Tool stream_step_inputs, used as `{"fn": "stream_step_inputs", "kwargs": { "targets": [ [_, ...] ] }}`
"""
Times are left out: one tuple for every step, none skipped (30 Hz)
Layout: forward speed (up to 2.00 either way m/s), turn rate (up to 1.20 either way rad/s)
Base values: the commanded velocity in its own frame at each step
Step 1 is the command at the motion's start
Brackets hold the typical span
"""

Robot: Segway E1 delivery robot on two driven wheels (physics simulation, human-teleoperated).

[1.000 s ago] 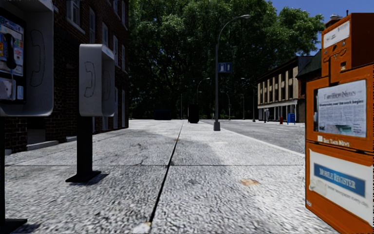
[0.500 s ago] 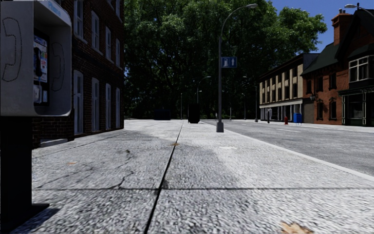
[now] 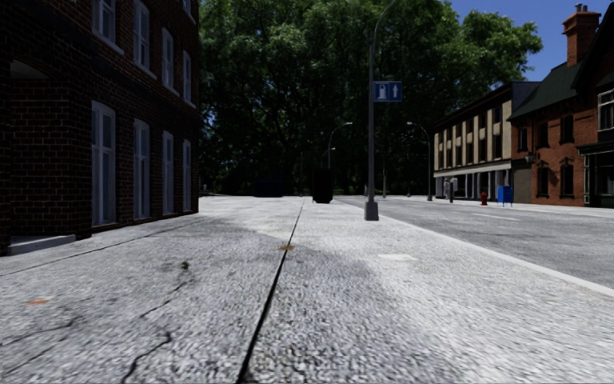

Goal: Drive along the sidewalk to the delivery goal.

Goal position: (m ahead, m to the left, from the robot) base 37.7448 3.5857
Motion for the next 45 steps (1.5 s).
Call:
{"fn": "stream_step_inputs", "kwargs": {
  "targets": [
    [2.0, 0.3],
    [2.0, 0.32],
    [2.0, 0.32],
    [2.0, 0.35],
    [2.0, 0.37],
    [2.0, 0.37],
    [2.0, 0.37],
    [2.0, 0.37],
    [2.0, 0.37],
    [2.0, 0.37],
    [2.0, 0.37],
    [2.0, 0.37],
    [2.0, 0.37],
    [2.0, 0.37],
    [2.0, 0.37],
    [2.0, 0.37],
    [2.0, 0.0],
    [2.0, 0.0],
    [2.0, 0.0],
    [2.0, 0.0],
    [2.0, 0.0],
    [2.0, 0.0],
    [2.0, 0.0],
    [2.0, 0.0],
    [2.0, 0.0],
    [2.0, 0.0],
    [2.0, 0.0],
    [2.0, 0.0],
    [2.0, 0.0],
    [2.0, 0.0],
    [2.0, 0.0],
    [2.0, 0.0],
    [2.0, 0.0],
    [2.0, 0.0],
    [2.0, 0.0],
    [2.0, 0.0],
    [2.0, 0.0],
    [2.0, 0.0],
    [2.0, 0.0],
    [2.0, 0.0],
    [2.0, 0.0],
    [2.0, 0.0],
    [2.0, 0.0],
    [2.0, 0.0],
    [2.0, 0.0]
  ]
}}
